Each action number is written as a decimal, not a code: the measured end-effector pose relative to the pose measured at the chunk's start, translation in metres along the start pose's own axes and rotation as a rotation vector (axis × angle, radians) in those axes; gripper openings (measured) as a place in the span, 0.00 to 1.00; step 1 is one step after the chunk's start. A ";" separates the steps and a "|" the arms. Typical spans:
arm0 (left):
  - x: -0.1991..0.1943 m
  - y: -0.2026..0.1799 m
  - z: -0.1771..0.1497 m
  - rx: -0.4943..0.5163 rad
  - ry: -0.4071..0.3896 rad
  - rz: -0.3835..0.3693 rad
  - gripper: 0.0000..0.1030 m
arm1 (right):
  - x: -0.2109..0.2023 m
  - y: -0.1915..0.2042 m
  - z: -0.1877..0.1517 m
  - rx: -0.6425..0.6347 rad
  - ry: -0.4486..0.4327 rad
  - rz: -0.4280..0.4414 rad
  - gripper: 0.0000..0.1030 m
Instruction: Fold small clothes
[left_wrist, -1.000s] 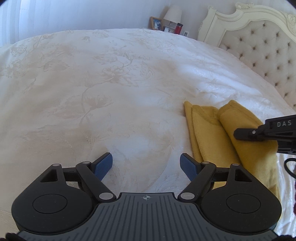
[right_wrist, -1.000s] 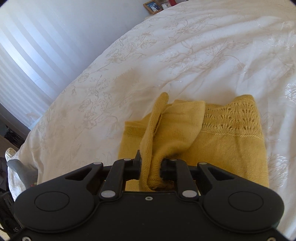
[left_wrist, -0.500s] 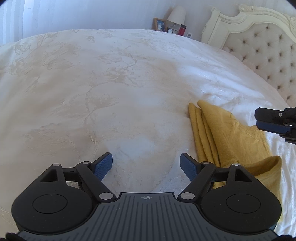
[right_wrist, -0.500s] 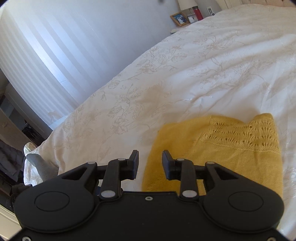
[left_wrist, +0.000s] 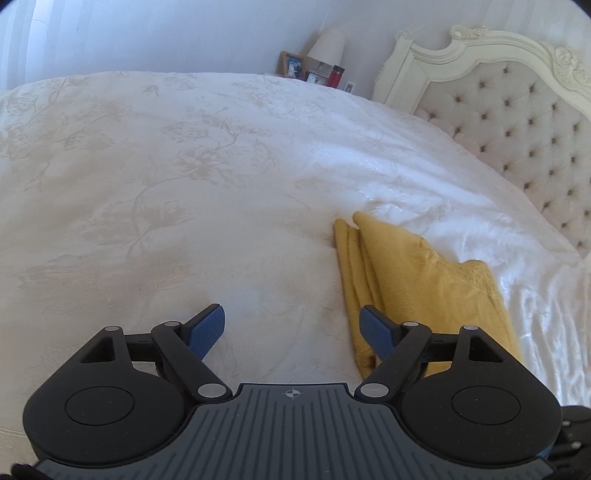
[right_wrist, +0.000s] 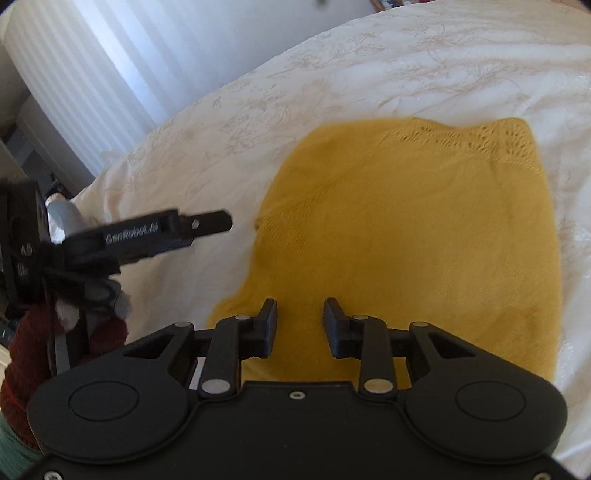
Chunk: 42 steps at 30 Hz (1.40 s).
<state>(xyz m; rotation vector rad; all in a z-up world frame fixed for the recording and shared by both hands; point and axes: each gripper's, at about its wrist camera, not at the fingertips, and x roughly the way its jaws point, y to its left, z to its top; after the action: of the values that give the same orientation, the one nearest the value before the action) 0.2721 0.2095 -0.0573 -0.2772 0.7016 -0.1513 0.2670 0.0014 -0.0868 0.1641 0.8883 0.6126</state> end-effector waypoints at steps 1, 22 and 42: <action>-0.001 -0.004 0.000 0.013 -0.012 -0.016 0.77 | 0.002 0.007 -0.005 -0.034 -0.005 -0.002 0.40; 0.045 -0.023 -0.014 0.052 0.037 -0.006 0.78 | -0.014 -0.011 -0.017 -0.121 -0.096 0.073 0.51; 0.040 -0.026 -0.023 0.067 0.016 0.028 0.79 | 0.049 -0.088 0.117 -0.186 -0.158 -0.298 0.70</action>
<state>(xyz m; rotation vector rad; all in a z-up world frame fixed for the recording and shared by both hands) 0.2867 0.1712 -0.0908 -0.2020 0.7141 -0.1505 0.4183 -0.0299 -0.0800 -0.0861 0.6822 0.3947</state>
